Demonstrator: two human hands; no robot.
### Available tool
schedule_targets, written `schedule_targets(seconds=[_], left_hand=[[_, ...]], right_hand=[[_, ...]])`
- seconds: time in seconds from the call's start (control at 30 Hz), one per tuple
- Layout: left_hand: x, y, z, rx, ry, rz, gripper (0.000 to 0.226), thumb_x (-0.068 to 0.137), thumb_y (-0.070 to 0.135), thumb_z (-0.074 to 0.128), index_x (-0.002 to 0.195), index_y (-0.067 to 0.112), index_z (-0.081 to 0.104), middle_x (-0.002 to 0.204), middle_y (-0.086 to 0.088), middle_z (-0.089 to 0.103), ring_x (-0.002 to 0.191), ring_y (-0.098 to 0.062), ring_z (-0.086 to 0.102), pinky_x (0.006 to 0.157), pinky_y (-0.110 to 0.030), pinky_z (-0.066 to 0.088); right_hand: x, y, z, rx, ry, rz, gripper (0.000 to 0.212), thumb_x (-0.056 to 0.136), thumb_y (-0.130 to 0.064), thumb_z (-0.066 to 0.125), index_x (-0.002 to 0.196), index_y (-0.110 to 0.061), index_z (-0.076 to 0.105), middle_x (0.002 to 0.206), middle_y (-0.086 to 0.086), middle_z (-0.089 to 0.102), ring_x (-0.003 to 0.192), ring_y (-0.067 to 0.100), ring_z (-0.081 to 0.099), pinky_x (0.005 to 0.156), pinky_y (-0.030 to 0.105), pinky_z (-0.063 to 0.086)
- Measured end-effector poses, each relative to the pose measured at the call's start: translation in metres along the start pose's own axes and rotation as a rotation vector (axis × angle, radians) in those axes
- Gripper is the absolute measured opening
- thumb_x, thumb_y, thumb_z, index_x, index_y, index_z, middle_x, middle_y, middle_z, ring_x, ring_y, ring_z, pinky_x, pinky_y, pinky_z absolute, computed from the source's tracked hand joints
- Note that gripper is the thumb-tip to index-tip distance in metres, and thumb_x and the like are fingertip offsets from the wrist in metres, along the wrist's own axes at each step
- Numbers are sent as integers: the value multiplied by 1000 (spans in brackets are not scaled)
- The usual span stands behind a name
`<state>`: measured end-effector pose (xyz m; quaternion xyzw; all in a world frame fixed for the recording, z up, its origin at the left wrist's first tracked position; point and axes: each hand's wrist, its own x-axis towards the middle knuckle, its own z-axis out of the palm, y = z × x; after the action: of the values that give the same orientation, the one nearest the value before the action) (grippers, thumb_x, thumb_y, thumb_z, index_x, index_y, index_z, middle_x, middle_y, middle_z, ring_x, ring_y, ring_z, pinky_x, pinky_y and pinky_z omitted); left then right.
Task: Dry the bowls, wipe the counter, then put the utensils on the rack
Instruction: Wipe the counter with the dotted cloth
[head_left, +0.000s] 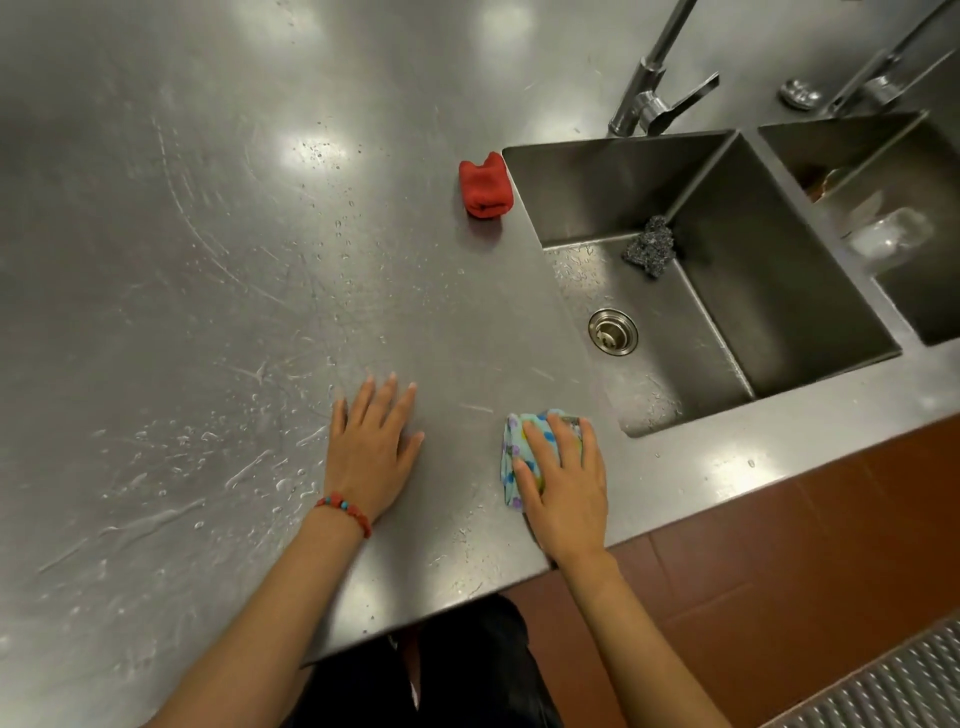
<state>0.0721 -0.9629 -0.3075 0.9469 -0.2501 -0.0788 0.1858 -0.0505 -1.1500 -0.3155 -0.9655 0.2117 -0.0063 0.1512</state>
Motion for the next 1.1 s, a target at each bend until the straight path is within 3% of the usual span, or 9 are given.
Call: schedule_targets(seconds=[0.17, 0.3, 0.4, 0.53, 0.67, 0.77, 0.83, 0.97, 1.1], left_hand=[[-39, -4, 1, 17, 11, 21, 53, 83, 37, 35, 119, 7, 60, 128, -20, 56, 119, -44, 49, 96, -62, 35], [-61, -15, 2, 60, 1, 21, 52, 83, 35, 35, 116, 7, 62, 126, -21, 58, 116, -46, 51, 93, -64, 37], [-69, -18, 1, 87, -8, 26, 48, 83, 34, 39, 115, 7, 63, 125, -21, 58, 116, -46, 51, 92, -64, 38], [-73, -18, 5, 55, -3, 8, 43, 78, 20, 70, 118, 6, 60, 129, -23, 54, 120, -46, 47, 96, -64, 36], [-73, -20, 7, 70, -19, -8, 47, 77, 20, 72, 120, 8, 59, 132, -21, 53, 122, -44, 46, 97, -62, 34], [-72, -22, 9, 83, -16, -15, 47, 82, 23, 66, 125, 10, 55, 137, -19, 48, 128, -42, 40, 103, -59, 29], [-72, -22, 9, 88, -16, -10, 47, 84, 24, 64, 127, 11, 53, 139, -19, 45, 130, -41, 37, 105, -59, 26], [-72, -21, 9, 78, -18, -10, 47, 84, 24, 63, 128, 11, 52, 141, -18, 44, 132, -41, 35, 106, -58, 24], [-69, -19, 5, 45, 3, -33, 49, 73, 18, 75, 118, 7, 60, 129, -22, 55, 120, -45, 48, 95, -63, 35]], right_hand=[[-48, -52, 16, -56, 9, -211, 42, 86, -44, 45, 125, -31, 56, 136, 1, 54, 130, 37, 41, 101, 48, 41], [-46, -30, 12, -86, -12, -387, 39, 87, -43, 51, 122, -26, 59, 134, 6, 55, 127, 38, 45, 100, 48, 44], [-23, 16, -10, -82, 1, -135, 46, 91, -43, 43, 125, -15, 57, 138, 14, 49, 129, 41, 39, 104, 49, 38], [-22, 19, -13, -40, 100, 182, 52, 91, -44, 30, 130, -16, 53, 144, 11, 42, 137, 40, 26, 113, 47, 26], [-57, -38, 14, -30, 46, -73, 47, 90, -46, 34, 127, -24, 55, 139, 6, 50, 133, 41, 34, 103, 50, 38], [-61, -33, 17, -74, -13, -301, 44, 91, -46, 37, 126, -25, 56, 137, 6, 52, 130, 40, 39, 101, 48, 40], [-43, -11, 8, -110, -9, -285, 48, 91, -45, 37, 126, -21, 57, 137, 11, 51, 130, 41, 39, 102, 51, 41], [-17, -5, -4, -25, 86, 136, 56, 89, -46, 27, 128, -17, 55, 140, 12, 47, 132, 42, 33, 105, 52, 36], [-45, -40, 20, -66, 18, -213, 44, 93, -46, 35, 128, -27, 52, 139, 5, 50, 133, 38, 35, 103, 48, 40]])
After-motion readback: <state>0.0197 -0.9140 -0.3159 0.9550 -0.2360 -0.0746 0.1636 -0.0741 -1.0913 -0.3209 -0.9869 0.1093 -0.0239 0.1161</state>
